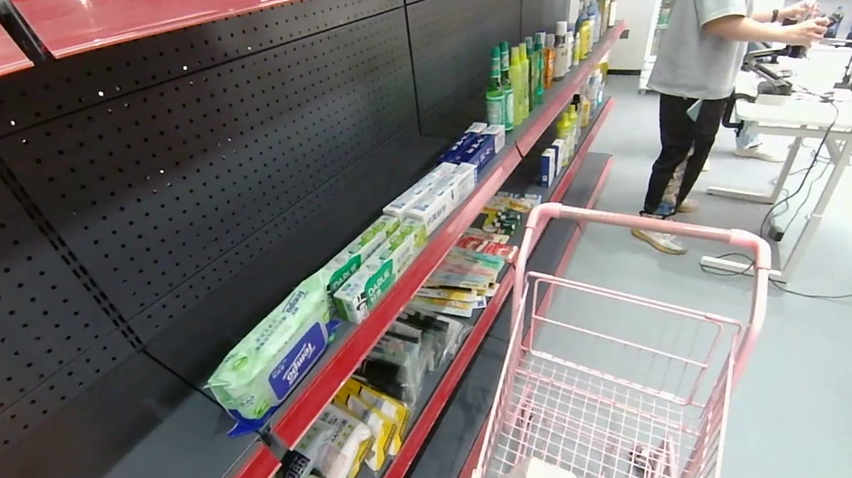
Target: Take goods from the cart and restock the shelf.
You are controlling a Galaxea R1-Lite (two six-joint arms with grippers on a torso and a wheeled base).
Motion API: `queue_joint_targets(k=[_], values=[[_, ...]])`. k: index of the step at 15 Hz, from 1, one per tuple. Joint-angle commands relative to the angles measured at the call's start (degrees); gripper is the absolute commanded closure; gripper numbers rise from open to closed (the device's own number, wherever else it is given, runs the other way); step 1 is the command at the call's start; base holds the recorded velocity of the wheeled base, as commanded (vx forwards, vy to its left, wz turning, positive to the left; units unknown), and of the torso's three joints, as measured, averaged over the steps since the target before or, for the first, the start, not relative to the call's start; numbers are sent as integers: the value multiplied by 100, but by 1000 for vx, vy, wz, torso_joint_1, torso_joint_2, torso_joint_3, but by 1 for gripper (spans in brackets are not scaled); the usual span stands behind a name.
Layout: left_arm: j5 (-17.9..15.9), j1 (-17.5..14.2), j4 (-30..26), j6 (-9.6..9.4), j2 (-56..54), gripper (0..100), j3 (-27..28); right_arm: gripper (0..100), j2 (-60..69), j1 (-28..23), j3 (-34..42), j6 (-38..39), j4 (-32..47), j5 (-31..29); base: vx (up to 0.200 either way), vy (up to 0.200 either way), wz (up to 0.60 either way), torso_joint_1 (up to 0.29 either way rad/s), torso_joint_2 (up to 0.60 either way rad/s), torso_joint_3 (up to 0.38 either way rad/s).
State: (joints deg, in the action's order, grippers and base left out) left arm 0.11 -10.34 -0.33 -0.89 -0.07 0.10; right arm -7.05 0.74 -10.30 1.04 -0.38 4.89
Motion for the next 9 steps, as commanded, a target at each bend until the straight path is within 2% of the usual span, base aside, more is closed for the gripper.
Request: queue_joint_targets(k=[1,4,6,9], values=[[-2,-3,-2,1,7,0,-1,0,-3787,75,-2811,213,-33,153,0,0,0,0,0,0],[7,-3,-2,1,7,0,-1,0,-5518,75,-2925,-1317,-243,30,0,0,0,0,0,0],[7,-3,-2,1,7,0,-1,0,-6379,409,-2688,-1466,-191,-471,0,0,0,0,0,0],[-2,-3,-2,1,7,0,-1,0,-8058,620,-2758,-1501,-252,-375,0,0,0,0,0,0]])
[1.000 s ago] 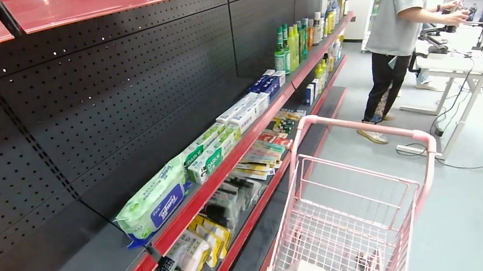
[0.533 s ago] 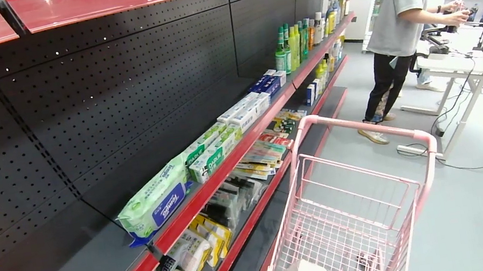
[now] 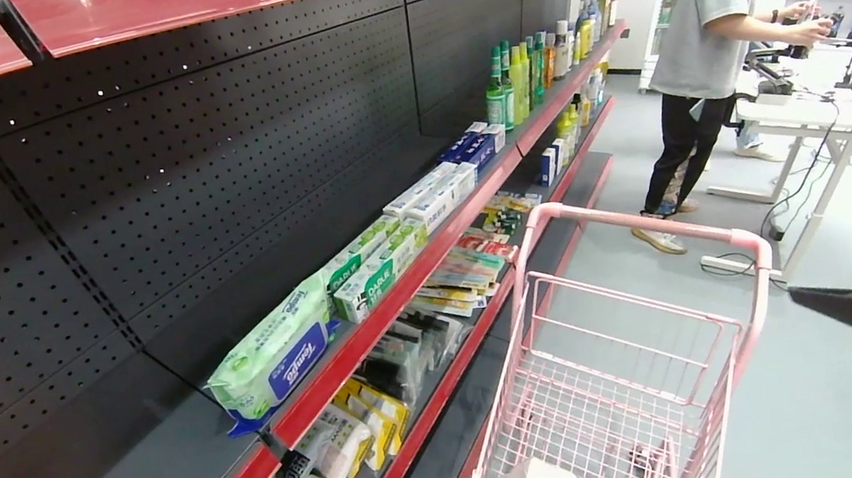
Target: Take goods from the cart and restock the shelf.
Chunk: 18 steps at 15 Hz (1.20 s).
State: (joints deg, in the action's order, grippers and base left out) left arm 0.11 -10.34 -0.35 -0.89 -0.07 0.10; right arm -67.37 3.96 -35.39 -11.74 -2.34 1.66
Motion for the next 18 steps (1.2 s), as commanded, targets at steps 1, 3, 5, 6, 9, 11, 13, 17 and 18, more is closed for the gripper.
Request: queue_joint_targets(k=[1,3,5,6,9,11,13,17,18], values=[[-2,-3,0,-8,7,0,-1,0,-2413,509,-443,-215,-47,177,0,0,0,0,0,0],[7,-3,9,-8,7,0,-1,0,-2888,773,-618,-276,-38,669,0,0,0,0,0,0],[7,-3,9,-16,7,0,-1,0,-3450,1133,-777,-601,-38,713,0,0,0,0,0,0],[7,-3,9,-16,7,0,-1,0,-3881,1300,-864,-848,-47,704,0,0,0,0,0,0],[-2,-3,9,-16,7,0,-1,0,-4434,1414,-1040,-1296,-47,678,0,0,0,0,0,0],[7,-3,9,-8,7,0,-1,0,-4698,1502,-1154,-1340,-47,678,0,0,0,-68,151,78],[7,-3,9,-8,7,0,-1,0,-4874,1634,-1242,-1349,-56,678,0,0,0,-83,178,95],[7,-3,9,-8,7,0,-1,0,-5120,1880,-1339,-1349,-56,678,0,0,0,-78,184,101],[7,-3,9,-8,7,0,-1,0,-5217,1959,-1348,-1349,-65,669,0,0,0,-95,203,115]])
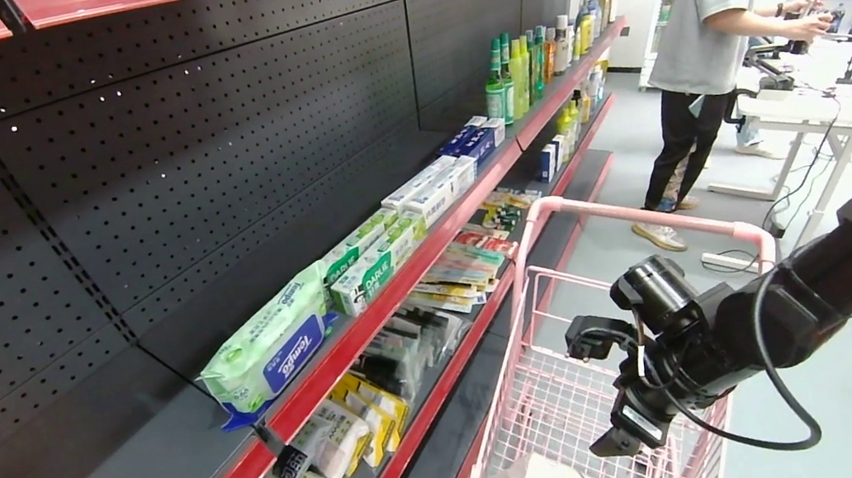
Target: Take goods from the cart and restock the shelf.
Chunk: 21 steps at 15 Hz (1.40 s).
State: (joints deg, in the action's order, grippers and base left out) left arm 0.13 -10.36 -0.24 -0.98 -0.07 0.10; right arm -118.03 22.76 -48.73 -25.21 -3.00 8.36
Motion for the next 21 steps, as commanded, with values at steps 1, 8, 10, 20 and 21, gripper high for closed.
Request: queue_joint_targets(k=[1,8,10,20,21], values=[[4,-1,-2,1,7,0,-1,0,-203,115,-14,-1,-17,-1,0,0,0,-90,203,100],[4,-1,-2,1,7,0,-1,0,-572,572,-243,16,-25,-80,0,0,0,-105,240,135],[4,-1,-2,1,7,0,-1,0,-634,677,-234,16,-25,-80,0,0,0,-144,329,173],[4,-1,-2,1,7,0,-1,0,-818,967,-243,16,-25,-80,0,0,0,-105,246,138],[4,-1,-2,1,7,0,-1,0,-845,976,-251,16,-34,-80,0,0,0,-110,266,163]])
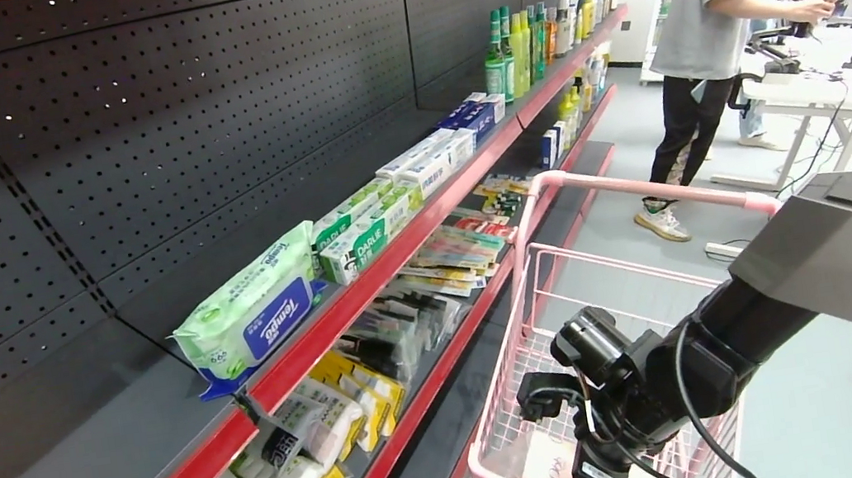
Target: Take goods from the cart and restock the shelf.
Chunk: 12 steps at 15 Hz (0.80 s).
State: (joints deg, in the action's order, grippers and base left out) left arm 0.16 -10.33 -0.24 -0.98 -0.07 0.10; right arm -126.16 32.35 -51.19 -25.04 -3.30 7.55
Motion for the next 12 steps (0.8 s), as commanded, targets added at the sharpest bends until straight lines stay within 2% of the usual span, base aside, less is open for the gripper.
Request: queue_joint_targets(k=[1,3,10,12], values=[[2,-5,-2,1,7,0,-1,0,-40,17,-14,-10,-4,10,0,0,0,-144,330,183],[2,-5,-2,1,7,0,-1,0,-102,8,-76,-10,5,10,0,0,0,-85,215,127],[2,-5,-2,1,7,0,-1,0,-321,-45,-269,-19,-4,-25,0,0,0,0,0,0],[2,-5,-2,1,7,0,-1,0,-488,-80,-304,-19,-4,-227,0,0,0,0,0,0]])
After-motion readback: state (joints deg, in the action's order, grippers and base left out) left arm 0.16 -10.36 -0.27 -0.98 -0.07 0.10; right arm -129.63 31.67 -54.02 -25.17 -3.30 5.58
